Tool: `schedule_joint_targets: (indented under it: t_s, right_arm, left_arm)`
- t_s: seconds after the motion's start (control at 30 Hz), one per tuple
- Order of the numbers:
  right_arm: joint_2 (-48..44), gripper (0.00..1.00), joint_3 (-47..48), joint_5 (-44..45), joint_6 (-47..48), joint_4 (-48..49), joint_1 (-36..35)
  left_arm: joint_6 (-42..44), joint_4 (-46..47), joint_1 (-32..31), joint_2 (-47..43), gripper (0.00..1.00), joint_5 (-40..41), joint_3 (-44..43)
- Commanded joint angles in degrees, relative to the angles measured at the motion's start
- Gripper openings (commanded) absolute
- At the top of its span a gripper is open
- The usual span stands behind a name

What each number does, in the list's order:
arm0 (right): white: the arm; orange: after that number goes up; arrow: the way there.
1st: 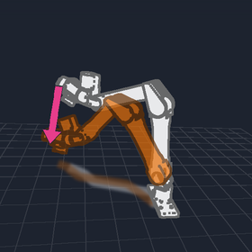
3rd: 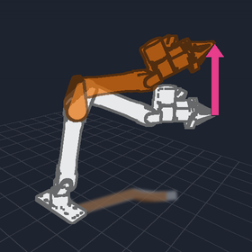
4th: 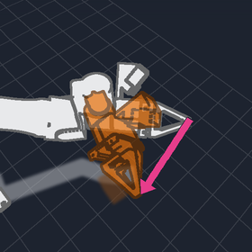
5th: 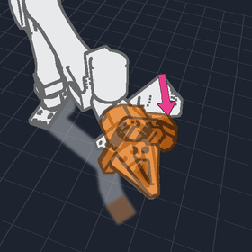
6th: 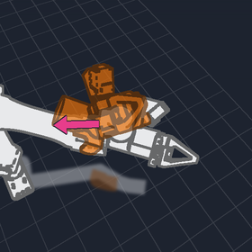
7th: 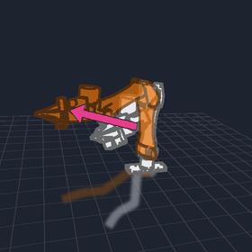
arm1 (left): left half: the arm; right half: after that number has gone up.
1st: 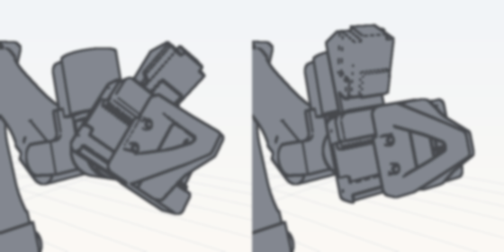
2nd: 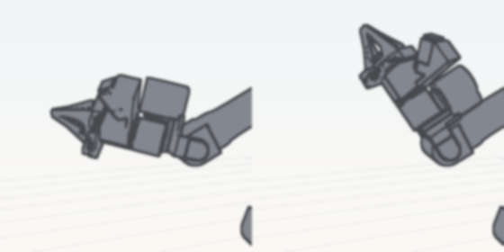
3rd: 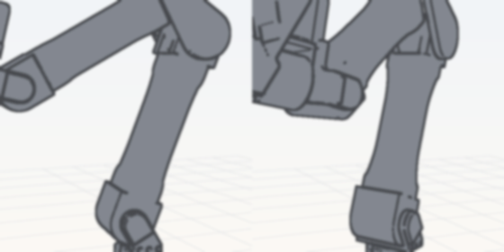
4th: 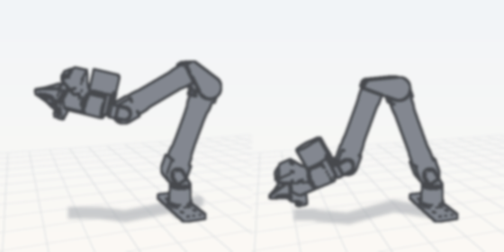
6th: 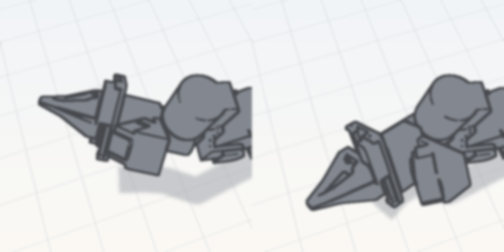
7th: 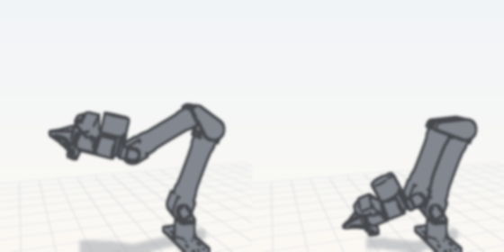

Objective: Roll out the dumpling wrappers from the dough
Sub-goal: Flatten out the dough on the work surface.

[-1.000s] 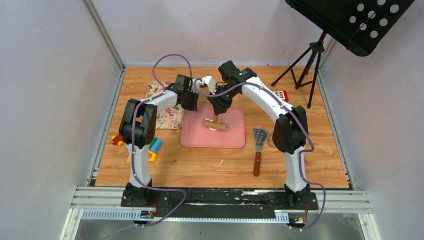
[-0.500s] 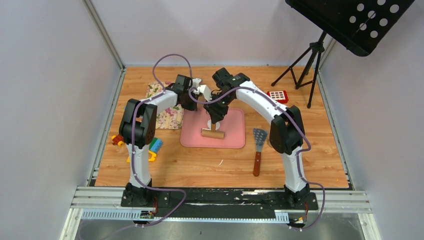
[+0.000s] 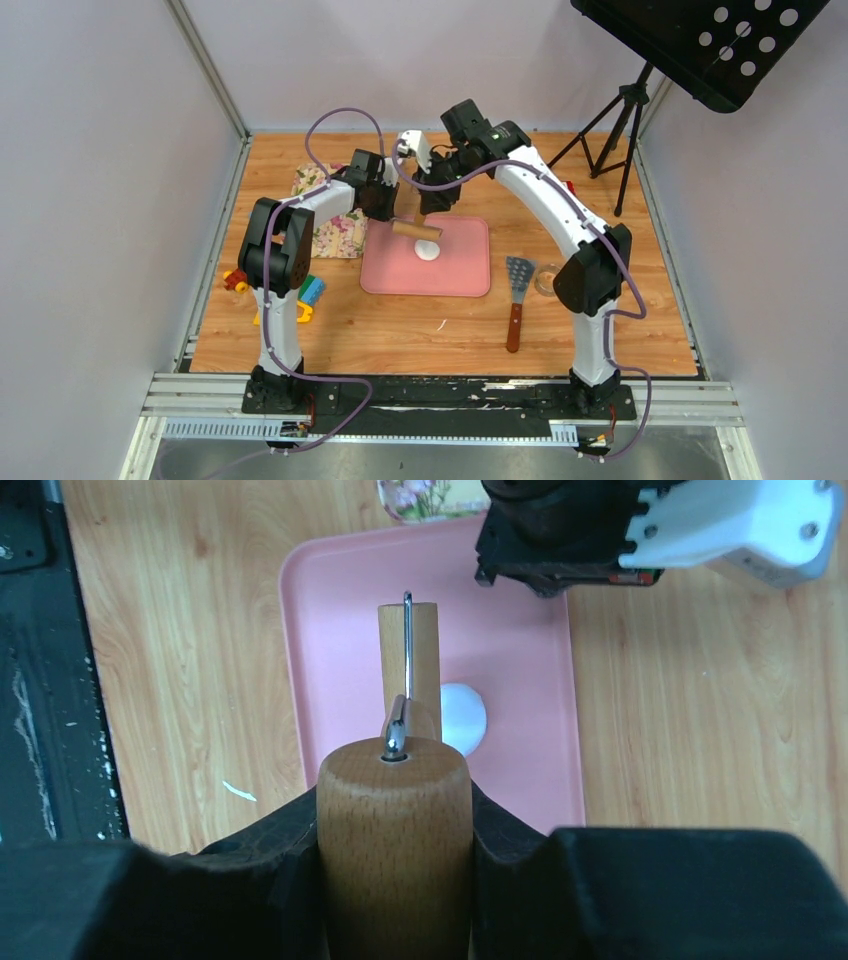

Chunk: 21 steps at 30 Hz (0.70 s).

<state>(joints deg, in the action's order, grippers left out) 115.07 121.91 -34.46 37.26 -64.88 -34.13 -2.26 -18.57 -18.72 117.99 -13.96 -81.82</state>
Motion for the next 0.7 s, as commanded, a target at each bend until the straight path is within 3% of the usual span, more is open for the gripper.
schedule_joint_targets:
  t_s: [0.0, 0.23, 0.5, 0.67]
  right_arm:
    - [4.4, 0.00, 1.0, 2.0, 2.1, 1.7, 0.4]
    - [8.4, 0.00, -3.0, 5.9, 3.5, 2.3, 0.3]
    - [8.1, 0.00, -9.8, 6.1, 3.3, 2.7, -1.6]
    - [6.0, 0.00, -8.6, 2.5, 4.0, 1.0, -1.8]
  left_arm:
    - [0.5, -1.1, 0.1, 1.4, 0.00, 2.0, -0.5]
    - [0.6, -1.1, 0.1, 1.3, 0.00, 2.0, -0.5]
    - [0.4, -1.2, 0.1, 1.5, 0.00, 2.0, -0.6]
    - [0.5, -1.4, 0.1, 1.1, 0.00, 2.1, -0.6]
